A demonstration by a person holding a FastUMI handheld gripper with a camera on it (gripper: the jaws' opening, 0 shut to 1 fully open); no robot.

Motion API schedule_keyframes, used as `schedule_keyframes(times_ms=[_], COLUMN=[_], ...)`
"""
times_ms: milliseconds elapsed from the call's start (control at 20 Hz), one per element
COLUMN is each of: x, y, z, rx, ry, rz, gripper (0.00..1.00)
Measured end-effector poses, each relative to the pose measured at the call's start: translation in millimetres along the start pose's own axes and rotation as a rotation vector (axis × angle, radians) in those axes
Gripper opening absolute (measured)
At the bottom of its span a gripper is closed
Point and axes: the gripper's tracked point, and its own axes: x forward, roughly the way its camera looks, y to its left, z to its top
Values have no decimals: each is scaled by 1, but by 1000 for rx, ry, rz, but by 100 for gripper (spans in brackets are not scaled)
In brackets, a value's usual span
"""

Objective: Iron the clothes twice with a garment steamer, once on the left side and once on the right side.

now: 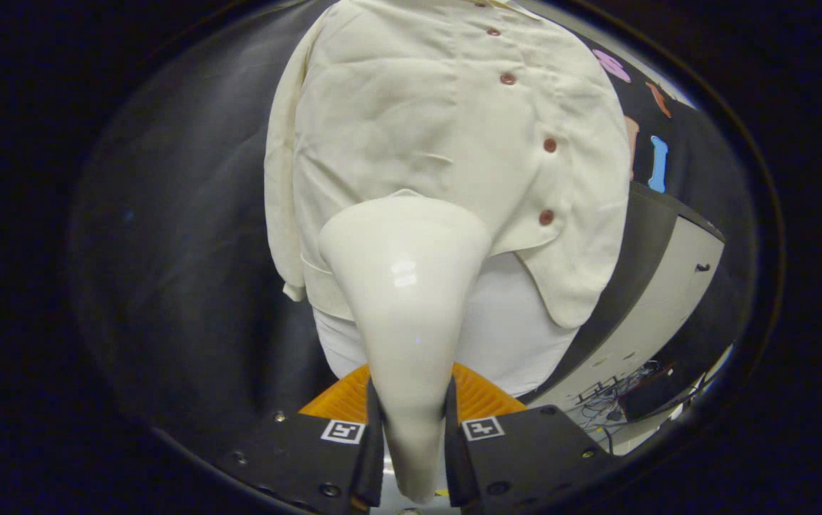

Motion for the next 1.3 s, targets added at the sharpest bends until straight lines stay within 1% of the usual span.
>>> schedule_keyframes(times_ms=[100, 300, 600, 750, 950, 1050, 1200, 1300], x=[-26, -79, -141, -160, -179, -181, -179, -174], y=[-17, -53, -103, -126, -150, -155, -156, -157], z=[16, 58, 116, 145, 189, 209, 237, 258], rx=[3, -53, -49, -54, -80, -88, -47, -42], ry=[-20, -84, -187, -222, -302, -333, -340, -347], rz=[14, 34, 63, 81, 100, 109, 137, 145], gripper=[35, 35, 35, 35, 34, 34, 34, 34])
